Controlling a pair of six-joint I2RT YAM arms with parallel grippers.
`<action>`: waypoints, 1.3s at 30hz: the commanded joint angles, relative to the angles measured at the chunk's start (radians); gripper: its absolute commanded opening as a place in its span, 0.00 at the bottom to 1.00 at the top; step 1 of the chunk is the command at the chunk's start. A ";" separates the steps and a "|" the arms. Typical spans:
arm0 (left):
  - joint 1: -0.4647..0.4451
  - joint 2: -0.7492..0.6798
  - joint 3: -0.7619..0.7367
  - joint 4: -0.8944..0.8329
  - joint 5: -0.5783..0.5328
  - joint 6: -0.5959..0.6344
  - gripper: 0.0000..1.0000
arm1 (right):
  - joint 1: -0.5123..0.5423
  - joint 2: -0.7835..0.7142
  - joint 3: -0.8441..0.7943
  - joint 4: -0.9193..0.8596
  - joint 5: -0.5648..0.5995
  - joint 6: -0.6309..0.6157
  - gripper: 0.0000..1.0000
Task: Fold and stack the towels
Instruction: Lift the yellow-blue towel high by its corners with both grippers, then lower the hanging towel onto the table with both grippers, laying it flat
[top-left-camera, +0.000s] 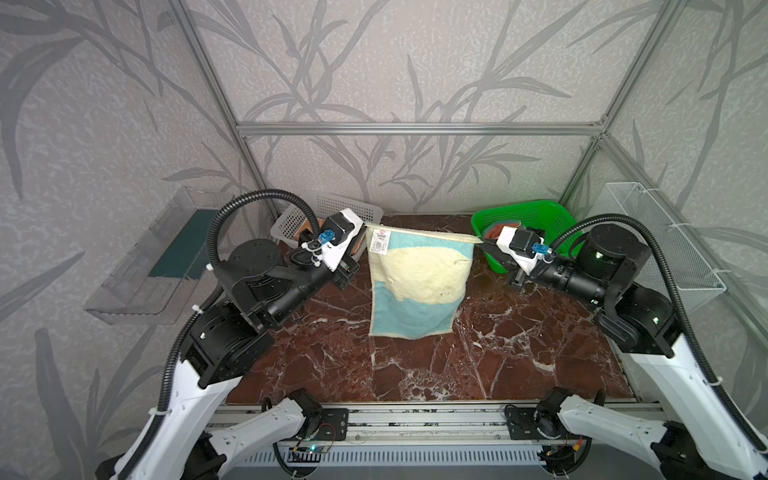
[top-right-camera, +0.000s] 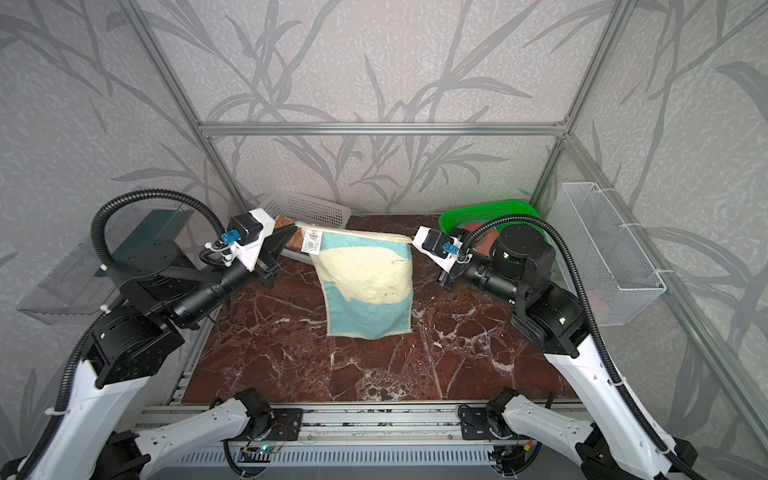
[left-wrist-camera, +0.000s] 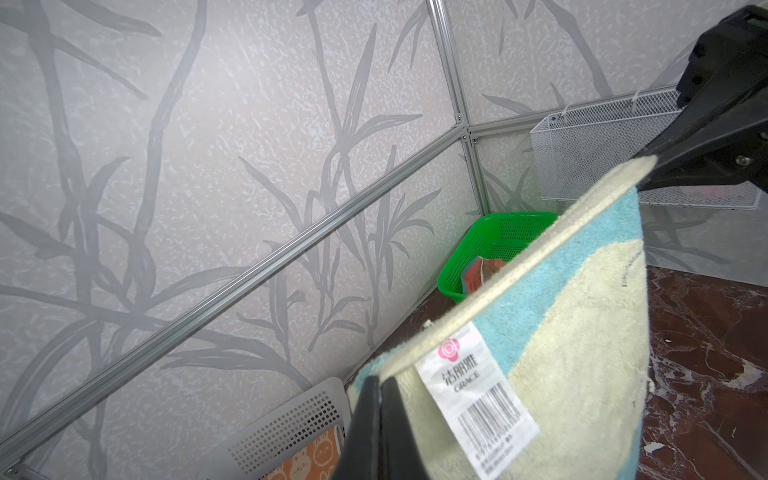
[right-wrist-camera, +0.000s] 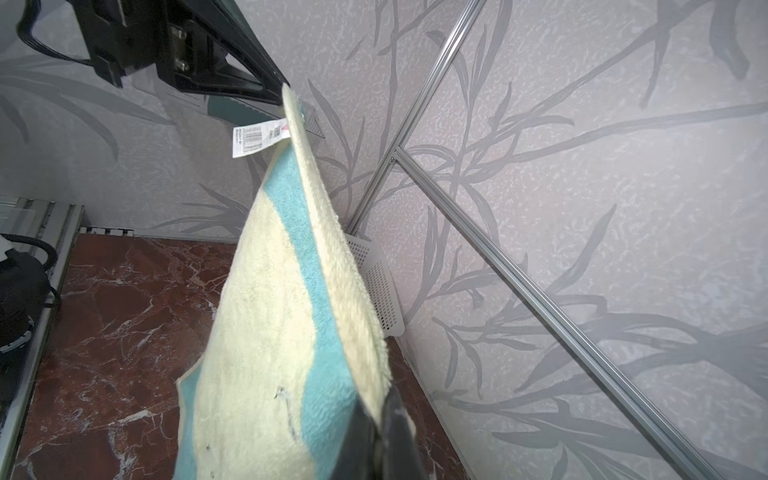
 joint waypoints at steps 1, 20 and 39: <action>0.013 0.012 -0.013 -0.002 -0.051 -0.017 0.00 | -0.010 -0.007 0.022 -0.044 0.013 0.032 0.00; 0.084 0.444 -0.017 0.106 -0.267 0.044 0.00 | -0.120 0.377 -0.031 0.142 0.217 -0.029 0.00; 0.193 1.078 0.320 0.196 -0.400 0.047 0.00 | -0.261 0.876 0.069 0.316 0.237 -0.014 0.00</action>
